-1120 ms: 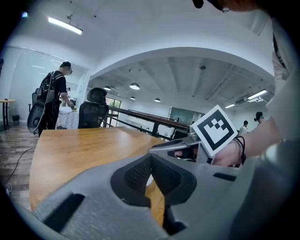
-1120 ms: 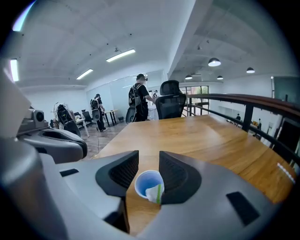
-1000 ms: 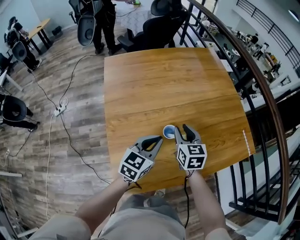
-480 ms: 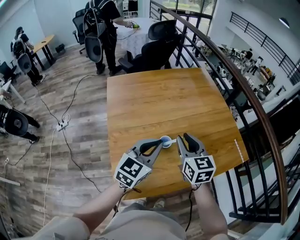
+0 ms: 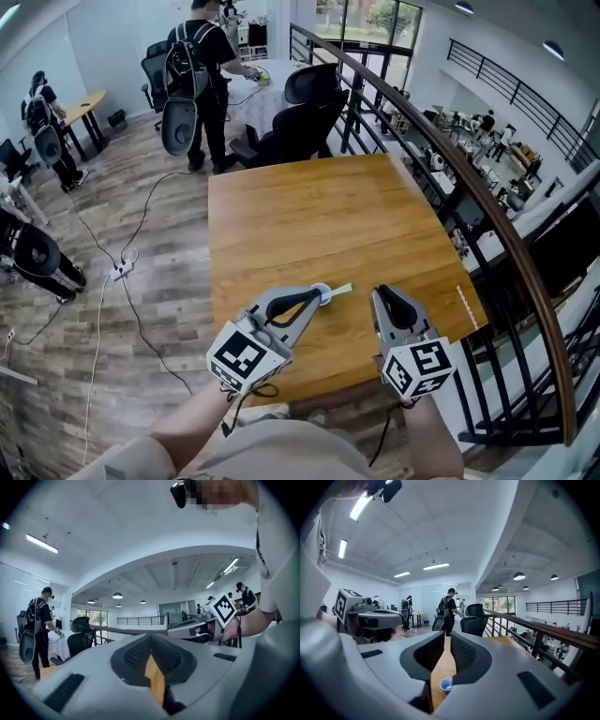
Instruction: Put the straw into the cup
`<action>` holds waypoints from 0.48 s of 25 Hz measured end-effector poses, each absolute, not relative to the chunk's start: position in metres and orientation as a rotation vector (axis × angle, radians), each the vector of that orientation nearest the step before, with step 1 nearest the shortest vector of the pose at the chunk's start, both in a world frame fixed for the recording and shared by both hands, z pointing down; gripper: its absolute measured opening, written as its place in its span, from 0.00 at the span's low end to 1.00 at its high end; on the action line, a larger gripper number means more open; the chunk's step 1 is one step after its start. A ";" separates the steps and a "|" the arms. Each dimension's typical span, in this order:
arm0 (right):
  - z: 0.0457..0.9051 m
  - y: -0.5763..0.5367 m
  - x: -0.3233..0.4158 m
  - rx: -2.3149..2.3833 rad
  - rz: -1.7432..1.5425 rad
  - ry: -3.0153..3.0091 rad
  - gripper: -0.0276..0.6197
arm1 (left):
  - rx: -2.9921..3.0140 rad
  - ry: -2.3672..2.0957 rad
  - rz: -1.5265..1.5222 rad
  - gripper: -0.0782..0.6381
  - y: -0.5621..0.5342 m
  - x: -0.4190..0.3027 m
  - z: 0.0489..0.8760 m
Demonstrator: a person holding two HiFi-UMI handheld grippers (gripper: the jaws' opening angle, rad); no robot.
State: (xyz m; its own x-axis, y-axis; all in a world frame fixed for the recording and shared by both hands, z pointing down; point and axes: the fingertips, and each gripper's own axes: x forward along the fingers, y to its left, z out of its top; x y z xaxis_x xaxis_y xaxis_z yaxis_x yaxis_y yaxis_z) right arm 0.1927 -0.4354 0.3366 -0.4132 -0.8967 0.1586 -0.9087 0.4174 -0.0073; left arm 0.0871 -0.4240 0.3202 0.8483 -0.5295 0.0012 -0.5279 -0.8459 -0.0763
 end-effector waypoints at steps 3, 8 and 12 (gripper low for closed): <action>0.324 -0.423 0.201 1.639 0.106 -2.553 0.12 | -2.980 0.793 0.058 0.13 -0.409 0.090 0.304; 0.312 -0.404 0.209 1.677 0.065 -2.564 0.11 | -2.962 0.776 0.082 0.13 -0.393 0.088 0.300; 0.314 -0.384 0.210 1.682 0.007 -2.551 0.11 | -2.954 0.777 0.022 0.13 -0.384 0.094 0.316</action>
State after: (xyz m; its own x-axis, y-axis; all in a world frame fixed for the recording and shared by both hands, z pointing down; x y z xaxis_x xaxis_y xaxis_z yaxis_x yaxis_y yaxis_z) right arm 0.2100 -0.3839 0.3135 -0.3914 -0.9172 0.0744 -0.9176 0.3951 0.0435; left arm 0.0940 -0.3843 0.3164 0.8709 -0.4902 -0.0362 -0.4914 -0.8672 -0.0802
